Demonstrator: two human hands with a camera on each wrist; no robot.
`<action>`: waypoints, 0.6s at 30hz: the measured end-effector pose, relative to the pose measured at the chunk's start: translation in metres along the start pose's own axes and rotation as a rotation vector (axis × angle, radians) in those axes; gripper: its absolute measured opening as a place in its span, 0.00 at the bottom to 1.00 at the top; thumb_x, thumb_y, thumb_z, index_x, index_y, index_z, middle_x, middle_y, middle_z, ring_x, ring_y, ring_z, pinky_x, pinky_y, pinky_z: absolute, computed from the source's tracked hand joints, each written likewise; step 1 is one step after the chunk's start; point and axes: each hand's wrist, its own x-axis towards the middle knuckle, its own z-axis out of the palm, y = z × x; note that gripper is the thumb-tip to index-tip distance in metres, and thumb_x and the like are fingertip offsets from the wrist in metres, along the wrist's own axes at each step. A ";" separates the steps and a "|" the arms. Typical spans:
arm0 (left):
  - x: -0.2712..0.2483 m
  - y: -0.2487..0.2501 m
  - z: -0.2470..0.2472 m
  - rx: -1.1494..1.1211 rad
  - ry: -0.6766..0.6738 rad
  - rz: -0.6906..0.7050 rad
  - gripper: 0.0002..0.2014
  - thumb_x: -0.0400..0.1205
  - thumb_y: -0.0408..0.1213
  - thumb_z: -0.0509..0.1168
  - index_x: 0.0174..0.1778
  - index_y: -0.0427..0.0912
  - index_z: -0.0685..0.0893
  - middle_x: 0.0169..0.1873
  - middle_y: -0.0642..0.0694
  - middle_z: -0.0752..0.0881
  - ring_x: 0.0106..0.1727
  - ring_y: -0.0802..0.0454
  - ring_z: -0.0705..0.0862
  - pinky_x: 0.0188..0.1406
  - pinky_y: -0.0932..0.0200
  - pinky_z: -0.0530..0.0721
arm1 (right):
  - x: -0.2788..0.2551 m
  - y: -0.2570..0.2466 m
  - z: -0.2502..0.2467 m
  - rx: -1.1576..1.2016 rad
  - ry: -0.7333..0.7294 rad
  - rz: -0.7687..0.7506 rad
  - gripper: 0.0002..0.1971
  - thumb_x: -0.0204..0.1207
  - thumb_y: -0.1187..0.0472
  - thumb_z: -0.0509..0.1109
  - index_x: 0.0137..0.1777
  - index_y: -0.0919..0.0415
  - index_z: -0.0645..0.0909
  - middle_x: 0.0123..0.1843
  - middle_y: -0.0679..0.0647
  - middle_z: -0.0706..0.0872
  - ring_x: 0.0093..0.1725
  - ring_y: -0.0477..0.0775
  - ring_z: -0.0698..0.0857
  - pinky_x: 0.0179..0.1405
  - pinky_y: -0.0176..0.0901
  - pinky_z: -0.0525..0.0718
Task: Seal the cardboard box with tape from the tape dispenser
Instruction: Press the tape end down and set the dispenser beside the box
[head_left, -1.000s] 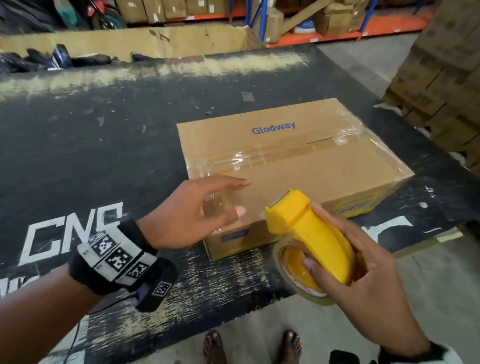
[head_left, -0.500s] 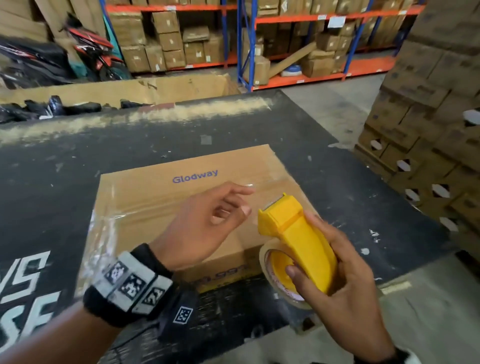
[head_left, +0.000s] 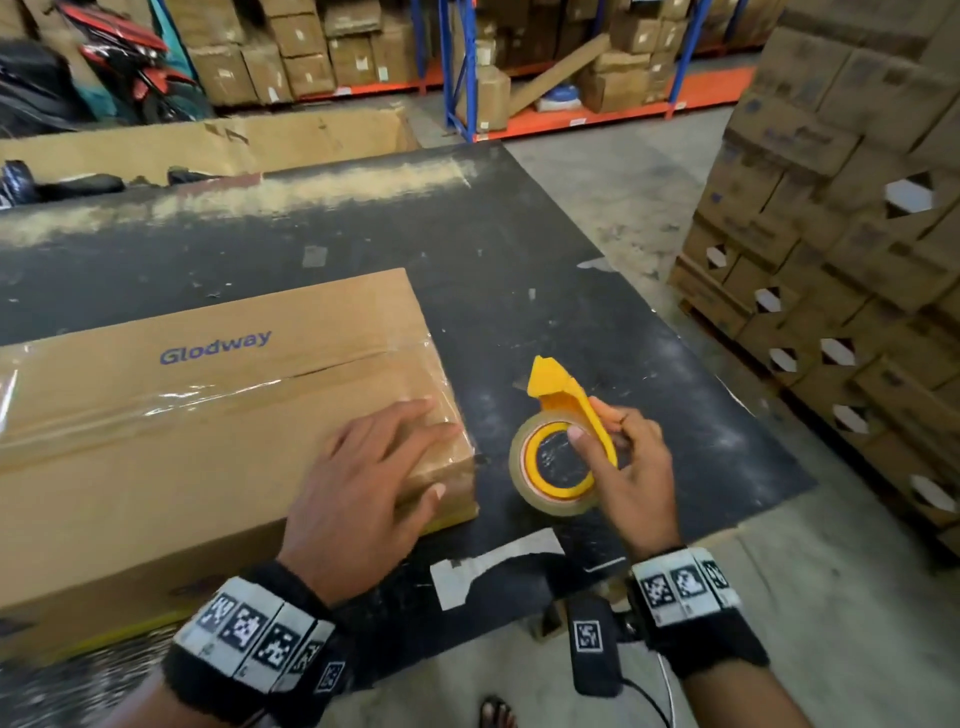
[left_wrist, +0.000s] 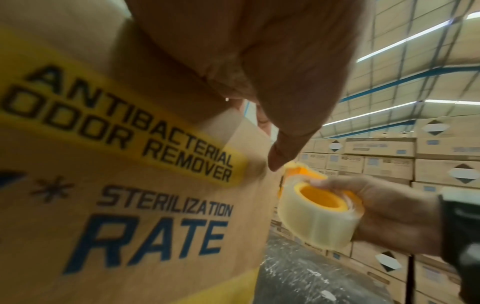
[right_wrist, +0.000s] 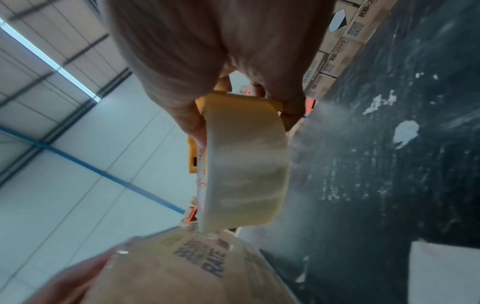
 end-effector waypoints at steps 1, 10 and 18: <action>-0.001 0.000 0.001 0.016 -0.003 0.000 0.28 0.80 0.54 0.66 0.79 0.60 0.74 0.81 0.56 0.72 0.80 0.56 0.71 0.78 0.54 0.65 | 0.005 0.009 0.004 -0.044 0.001 0.017 0.16 0.74 0.51 0.78 0.61 0.47 0.88 0.55 0.54 0.84 0.55 0.51 0.87 0.62 0.54 0.85; 0.001 0.003 0.005 0.055 0.023 -0.019 0.28 0.81 0.53 0.67 0.79 0.58 0.76 0.82 0.56 0.72 0.81 0.56 0.72 0.80 0.50 0.70 | 0.030 0.054 0.030 -0.338 -0.143 0.113 0.17 0.77 0.45 0.72 0.58 0.54 0.91 0.53 0.56 0.83 0.53 0.54 0.83 0.58 0.48 0.80; 0.000 0.001 0.006 0.031 0.042 0.017 0.28 0.81 0.54 0.66 0.80 0.57 0.75 0.83 0.55 0.72 0.83 0.54 0.71 0.81 0.48 0.70 | 0.030 0.050 0.036 -0.464 -0.139 0.179 0.19 0.76 0.44 0.72 0.57 0.57 0.91 0.54 0.60 0.88 0.56 0.61 0.87 0.51 0.44 0.76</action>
